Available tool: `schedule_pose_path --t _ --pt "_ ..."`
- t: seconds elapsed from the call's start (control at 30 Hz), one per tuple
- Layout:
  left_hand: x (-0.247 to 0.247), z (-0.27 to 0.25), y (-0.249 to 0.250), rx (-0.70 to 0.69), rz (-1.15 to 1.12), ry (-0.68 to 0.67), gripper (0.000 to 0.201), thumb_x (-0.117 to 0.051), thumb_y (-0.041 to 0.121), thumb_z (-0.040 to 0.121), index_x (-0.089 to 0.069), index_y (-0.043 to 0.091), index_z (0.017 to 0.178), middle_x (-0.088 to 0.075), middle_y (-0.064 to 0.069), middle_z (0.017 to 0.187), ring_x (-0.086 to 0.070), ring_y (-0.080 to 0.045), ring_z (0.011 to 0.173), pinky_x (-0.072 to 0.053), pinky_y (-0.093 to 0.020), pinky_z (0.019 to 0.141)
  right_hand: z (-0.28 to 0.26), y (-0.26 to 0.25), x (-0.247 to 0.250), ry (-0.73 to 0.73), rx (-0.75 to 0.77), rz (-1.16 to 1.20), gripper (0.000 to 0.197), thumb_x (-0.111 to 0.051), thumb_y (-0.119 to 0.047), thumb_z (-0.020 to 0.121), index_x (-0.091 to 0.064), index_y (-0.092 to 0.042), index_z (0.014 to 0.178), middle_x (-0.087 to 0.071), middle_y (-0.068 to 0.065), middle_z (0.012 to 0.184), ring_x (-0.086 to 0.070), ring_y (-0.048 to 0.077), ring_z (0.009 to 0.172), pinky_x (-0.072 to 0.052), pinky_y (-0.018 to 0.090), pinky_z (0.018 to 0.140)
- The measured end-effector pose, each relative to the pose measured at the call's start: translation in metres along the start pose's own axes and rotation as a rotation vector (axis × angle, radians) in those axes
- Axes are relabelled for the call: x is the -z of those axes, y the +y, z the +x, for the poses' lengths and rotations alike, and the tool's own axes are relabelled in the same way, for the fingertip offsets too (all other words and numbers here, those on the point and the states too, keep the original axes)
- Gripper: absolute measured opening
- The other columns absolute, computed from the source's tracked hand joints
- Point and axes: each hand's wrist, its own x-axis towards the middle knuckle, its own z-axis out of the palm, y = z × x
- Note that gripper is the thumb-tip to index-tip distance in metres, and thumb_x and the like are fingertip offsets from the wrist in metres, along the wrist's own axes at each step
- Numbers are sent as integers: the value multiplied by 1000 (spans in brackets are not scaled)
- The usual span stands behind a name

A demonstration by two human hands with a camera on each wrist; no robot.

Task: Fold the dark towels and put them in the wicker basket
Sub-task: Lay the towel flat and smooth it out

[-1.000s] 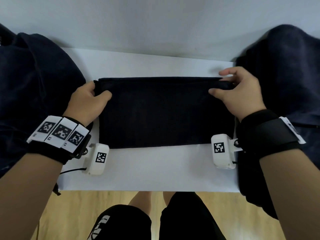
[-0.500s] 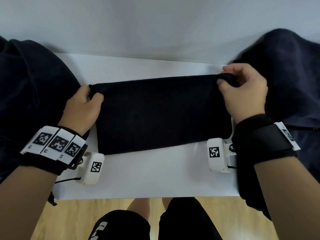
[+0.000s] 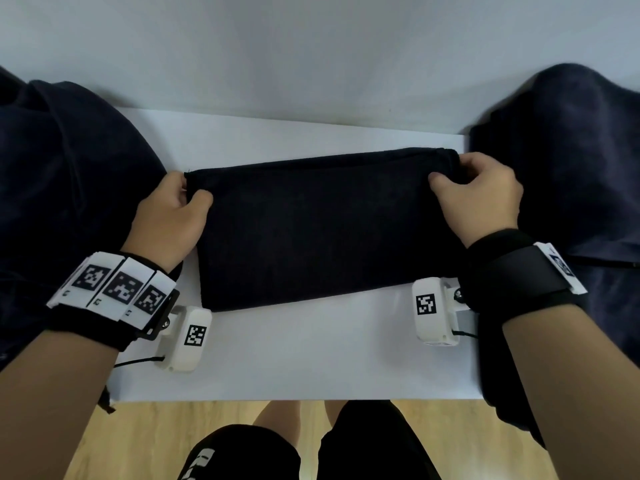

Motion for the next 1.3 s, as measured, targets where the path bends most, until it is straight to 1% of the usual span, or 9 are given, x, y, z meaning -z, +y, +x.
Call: schedule_pose_path --t 0.1,0.27,0.4,0.5,0.67,0.87,0.97,1.17,1.3 --pt "0 -1 -1 -3 9 1 19 -48 37 87 -54 19 89 -57 3 80 -52 -11 69 -38 -27 60 3 -3 2 24 22 20 21 -72 -24 81 -67 -23 101 -59 -13 81 -55 7 77 -31 -3 65" --pt "0 -1 2 0 14 0 22 -48 34 92 -52 13 93 -57 -3 85 -50 -14 71 -38 -27 62 3 -2 4 -43 -50 8 9 -67 -27 80 -70 -23 86 -61 -13 71 -57 7 78 -40 16 76" --pt "-2 -8 4 -37 26 71 18 -40 32 96 -43 14 95 -50 1 76 -47 -11 66 -32 -28 56 5 -8 7 95 1 186 7 -60 -32 79 -62 -25 80 -57 -18 64 -53 -7 63 -37 4 63" --pt "-3 -10 6 -64 25 118 18 -39 34 100 -40 16 103 -50 3 78 -48 -11 67 -32 -30 59 9 -12 5 70 41 184 9 -62 -31 86 -63 -26 94 -64 -15 80 -55 -8 69 -37 2 67" --pt "0 -7 5 -54 43 64 39 -54 42 94 -44 22 127 -57 8 109 -54 -12 94 -37 -26 78 6 -7 -5 -145 37 -91 56 -71 -20 82 -49 -15 134 -52 10 132 -54 23 117 -39 26 101" --pt "-7 -36 7 -342 391 154 76 -72 31 84 -31 9 144 -40 -20 132 -47 -32 118 -37 -33 101 -39 -12 -19 -233 215 -118 58 -76 -31 80 -52 -23 133 -50 3 114 -50 12 87 -44 25 81" --pt "-13 -52 7 -208 424 119 90 -76 33 80 -23 9 149 -39 -26 131 -47 -39 117 -41 -44 100 -50 -6 -21 -368 95 -127 90 -81 -44 74 -34 -24 148 -50 3 119 -51 14 99 -42 26 88" --pt "-11 -48 9 190 151 -34 62 -78 34 75 -49 8 123 -61 -8 114 -56 -20 97 -45 -29 75 -62 -5 -18 -452 -19 -130 112 -84 -45 70 -14 -23 155 -46 11 133 -50 25 120 -42 34 102" --pt "-5 -57 14 181 165 -136 20 -74 30 73 -59 27 85 -61 9 84 -57 -7 76 -37 -17 54 -82 -2 -21 -457 -27 -113 112 -82 -46 71 -11 -25 155 -42 9 137 -51 24 118 -42 29 94"
